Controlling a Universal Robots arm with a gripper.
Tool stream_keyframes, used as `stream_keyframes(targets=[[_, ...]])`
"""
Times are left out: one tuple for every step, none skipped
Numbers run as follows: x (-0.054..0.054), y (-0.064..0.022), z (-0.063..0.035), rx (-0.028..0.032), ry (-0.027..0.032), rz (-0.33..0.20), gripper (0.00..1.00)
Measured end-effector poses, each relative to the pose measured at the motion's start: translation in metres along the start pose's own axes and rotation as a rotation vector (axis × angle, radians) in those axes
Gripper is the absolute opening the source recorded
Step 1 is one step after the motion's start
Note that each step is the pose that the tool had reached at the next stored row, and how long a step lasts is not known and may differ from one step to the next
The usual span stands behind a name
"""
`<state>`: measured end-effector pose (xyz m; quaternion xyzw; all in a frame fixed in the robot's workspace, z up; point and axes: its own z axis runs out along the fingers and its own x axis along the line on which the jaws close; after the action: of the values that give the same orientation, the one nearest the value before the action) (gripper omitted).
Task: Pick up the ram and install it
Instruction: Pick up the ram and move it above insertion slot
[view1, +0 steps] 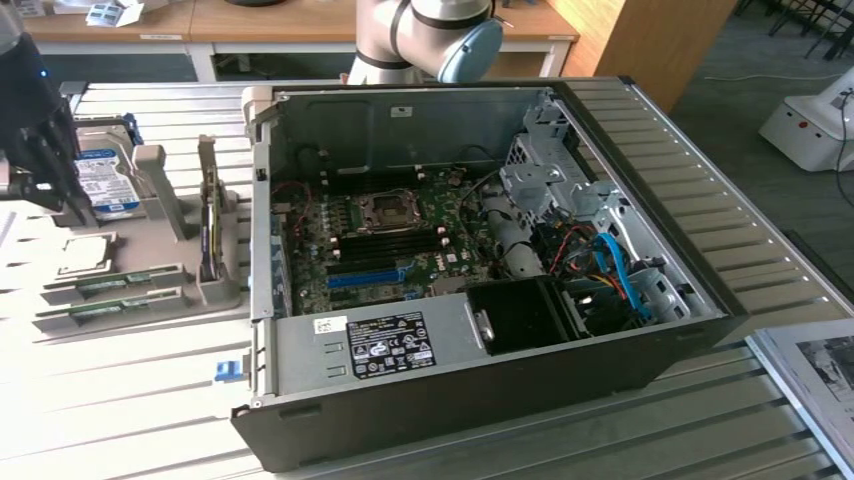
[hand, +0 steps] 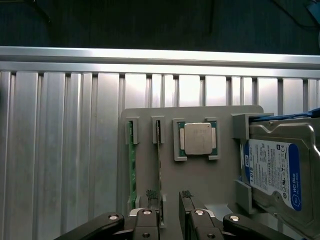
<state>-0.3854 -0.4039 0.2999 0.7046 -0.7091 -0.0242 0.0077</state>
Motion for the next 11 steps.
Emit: stream_keyframes(targets=[[0.0,0.0,0.0011,0.0,0.0,0.0,0.29],[0.0,-0.0001,0.0022,0.0,0.0,0.0,0.29],[0.0,-0.0002,0.0035,0.0001,-0.0001,0.0,0.29],[0.0,-0.0002,0.0045,0.0001,-0.0001,0.0,0.29],[0.0,-0.0003,0.0056,0.0002,0.0,0.0,0.29],[0.0,-0.0003,0.0066,0.0,0.0,0.0,0.29],[0.0,-0.0004,0.0077,0.0001,0.0,0.0,0.29],[0.0,-0.0004,0.0088,0.0001,0.0,0.0,0.29],[0.0,-0.0005,0.0099,0.0,0.0,0.0,0.29],[0.0,-0.0005,0.0111,0.0001,-0.0001,0.0,0.29],[0.0,-0.0006,0.0122,0.0002,-0.0001,0.0,0.29]])
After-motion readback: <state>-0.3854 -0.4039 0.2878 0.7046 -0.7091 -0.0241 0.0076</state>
